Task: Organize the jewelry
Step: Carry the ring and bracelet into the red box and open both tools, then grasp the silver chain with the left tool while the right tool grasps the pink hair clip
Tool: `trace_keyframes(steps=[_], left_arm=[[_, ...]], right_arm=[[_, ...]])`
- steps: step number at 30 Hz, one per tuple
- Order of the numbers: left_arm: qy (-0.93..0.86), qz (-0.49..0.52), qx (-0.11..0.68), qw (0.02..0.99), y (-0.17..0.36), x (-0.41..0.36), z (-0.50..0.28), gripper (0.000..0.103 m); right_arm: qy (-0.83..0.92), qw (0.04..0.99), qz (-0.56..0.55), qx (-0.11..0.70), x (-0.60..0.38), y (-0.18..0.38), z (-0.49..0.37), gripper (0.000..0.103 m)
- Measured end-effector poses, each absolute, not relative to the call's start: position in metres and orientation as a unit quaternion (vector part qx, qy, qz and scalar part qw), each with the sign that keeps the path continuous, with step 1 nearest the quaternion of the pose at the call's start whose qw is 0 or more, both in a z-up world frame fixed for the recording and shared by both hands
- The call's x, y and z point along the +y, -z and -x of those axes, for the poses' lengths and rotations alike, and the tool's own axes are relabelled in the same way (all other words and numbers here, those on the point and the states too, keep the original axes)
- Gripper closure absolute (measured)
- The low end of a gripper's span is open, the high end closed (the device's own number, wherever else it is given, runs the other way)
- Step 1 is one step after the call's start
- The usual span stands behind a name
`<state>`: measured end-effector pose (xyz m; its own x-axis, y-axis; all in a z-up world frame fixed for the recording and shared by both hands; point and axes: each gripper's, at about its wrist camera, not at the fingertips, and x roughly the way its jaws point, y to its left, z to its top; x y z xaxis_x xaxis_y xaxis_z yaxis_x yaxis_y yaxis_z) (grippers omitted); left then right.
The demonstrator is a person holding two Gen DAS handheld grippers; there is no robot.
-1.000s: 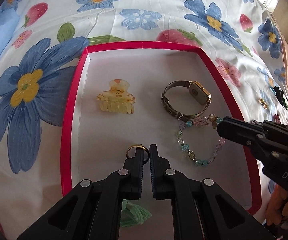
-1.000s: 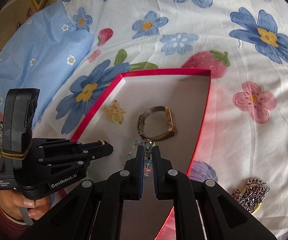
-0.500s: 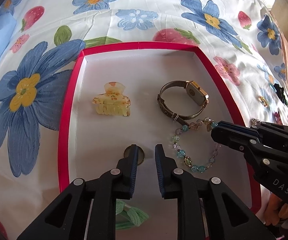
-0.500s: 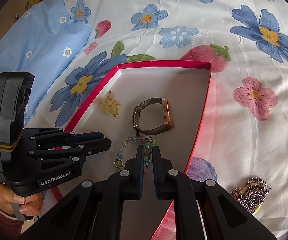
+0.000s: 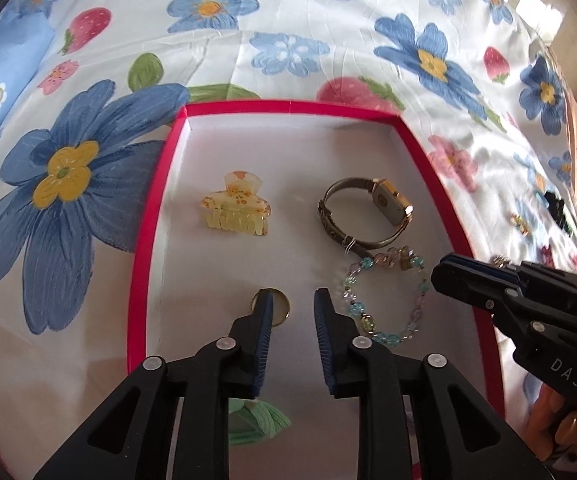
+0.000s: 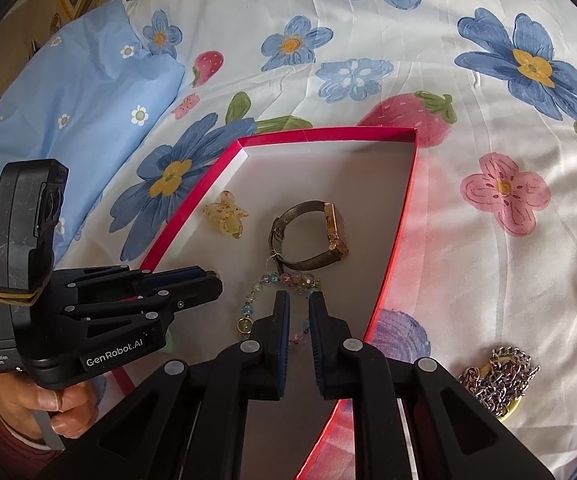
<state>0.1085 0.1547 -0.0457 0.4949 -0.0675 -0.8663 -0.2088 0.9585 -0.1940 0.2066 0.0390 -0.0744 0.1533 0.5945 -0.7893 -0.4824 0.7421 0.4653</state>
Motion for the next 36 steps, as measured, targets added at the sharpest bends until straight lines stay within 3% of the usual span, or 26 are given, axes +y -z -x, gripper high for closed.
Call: trace_keyframes(steps=[5,11,36], left_arm=[[-0.048,0.163,0.479,0.861,0.031,0.156,-0.090,0.067],[-0.054,0.194,0.459,0.866,0.016,0.157,-0.068,0.059],[0.013,0.167,0.454,0.875,-0.007,0.084,-0.053,0.048]], right_arm=[[-0.359,0.764,-0.062,0.533,0.031,0.060,-0.201,0.079],[-0.357,0.775,-0.074,0.515,0.012,0.040,-0.193,0.070],[-0.227,0.820,-0.115,0.513,-0.151,0.032,-0.164,0.058]])
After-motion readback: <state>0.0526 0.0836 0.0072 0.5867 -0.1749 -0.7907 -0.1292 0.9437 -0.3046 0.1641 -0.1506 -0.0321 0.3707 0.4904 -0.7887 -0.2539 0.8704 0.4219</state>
